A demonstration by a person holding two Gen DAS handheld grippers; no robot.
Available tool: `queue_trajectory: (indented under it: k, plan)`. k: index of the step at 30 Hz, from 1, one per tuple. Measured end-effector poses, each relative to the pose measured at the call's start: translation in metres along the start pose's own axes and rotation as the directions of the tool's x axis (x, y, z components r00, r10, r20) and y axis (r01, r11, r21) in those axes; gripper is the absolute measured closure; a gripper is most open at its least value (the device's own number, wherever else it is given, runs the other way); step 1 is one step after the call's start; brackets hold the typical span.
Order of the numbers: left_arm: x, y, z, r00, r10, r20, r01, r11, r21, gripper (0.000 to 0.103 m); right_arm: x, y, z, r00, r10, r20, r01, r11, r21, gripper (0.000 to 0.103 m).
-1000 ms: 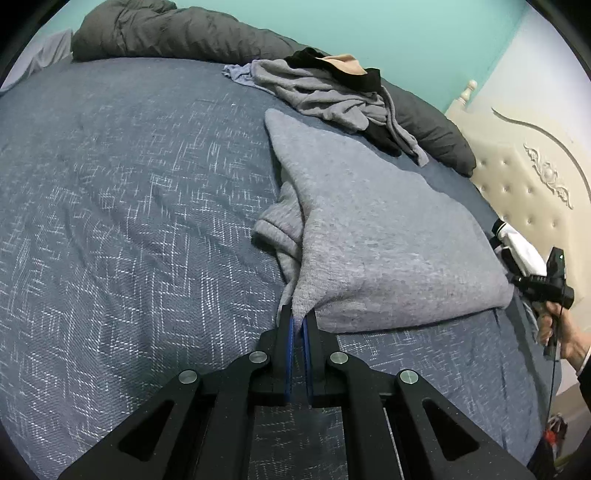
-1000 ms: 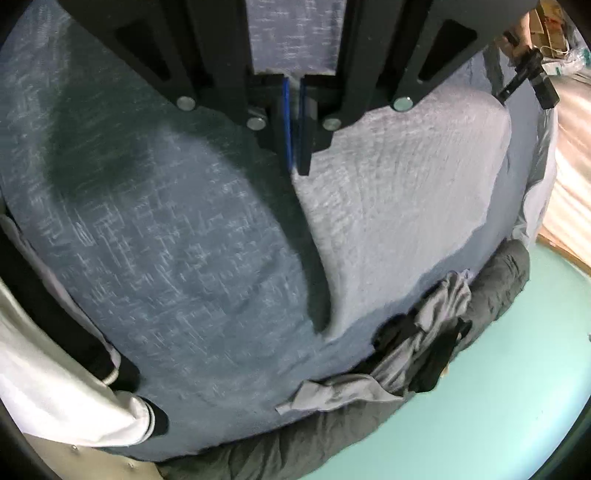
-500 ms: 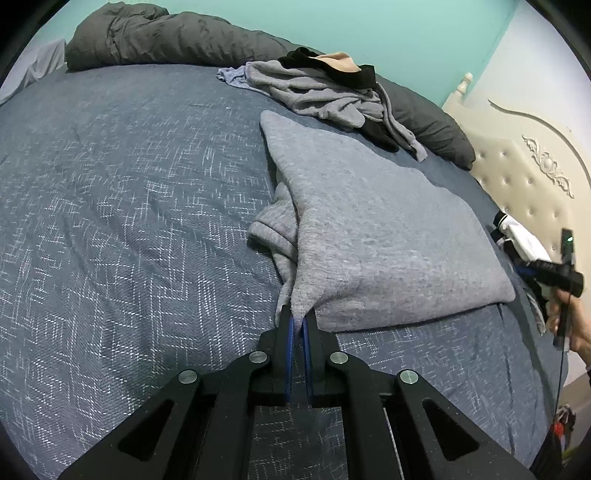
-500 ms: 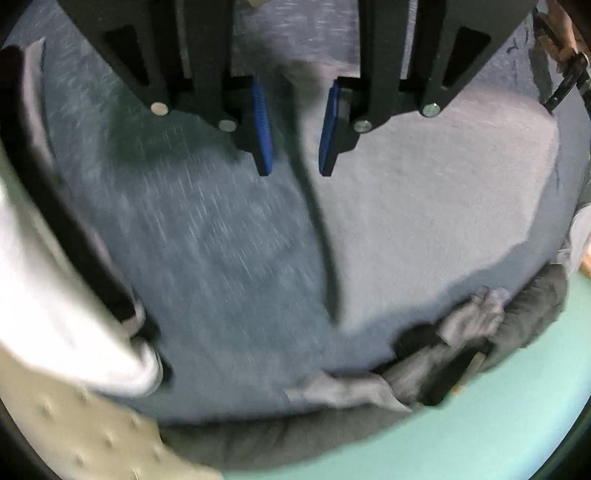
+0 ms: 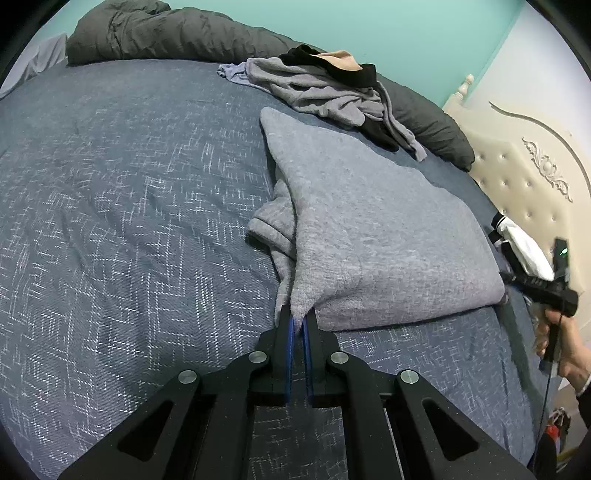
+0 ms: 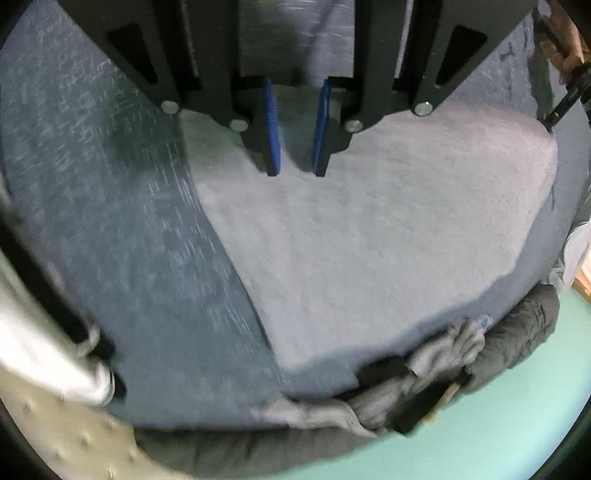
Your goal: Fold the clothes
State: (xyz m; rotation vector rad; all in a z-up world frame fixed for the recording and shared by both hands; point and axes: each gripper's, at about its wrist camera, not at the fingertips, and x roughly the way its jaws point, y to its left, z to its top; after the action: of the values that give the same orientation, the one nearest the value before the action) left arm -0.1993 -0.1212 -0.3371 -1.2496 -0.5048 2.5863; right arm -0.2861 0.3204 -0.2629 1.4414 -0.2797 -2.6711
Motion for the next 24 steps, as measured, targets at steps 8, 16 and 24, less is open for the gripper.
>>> queue_trajectory:
  k: [8,16,24]
  plan:
    - [-0.015,0.009,-0.008,1.000,-0.018,-0.001,0.018,1.000,-0.007,0.098,-0.010,0.121,-0.012,0.972,0.234,-0.038,-0.237,0.957,-0.165,0.087]
    - [-0.008,-0.002,-0.010,0.999,-0.044,-0.010,0.044,0.999,-0.010,0.098,0.041,0.165,-0.041,0.991,0.113,-0.073,-0.126,0.972,-0.198,0.091]
    - [-0.011,0.000,-0.009,0.999,-0.047,-0.013,0.047,0.999,0.004,0.098,0.035,0.167,-0.048,0.998,0.066,-0.023,-0.069,0.980,-0.187,0.093]
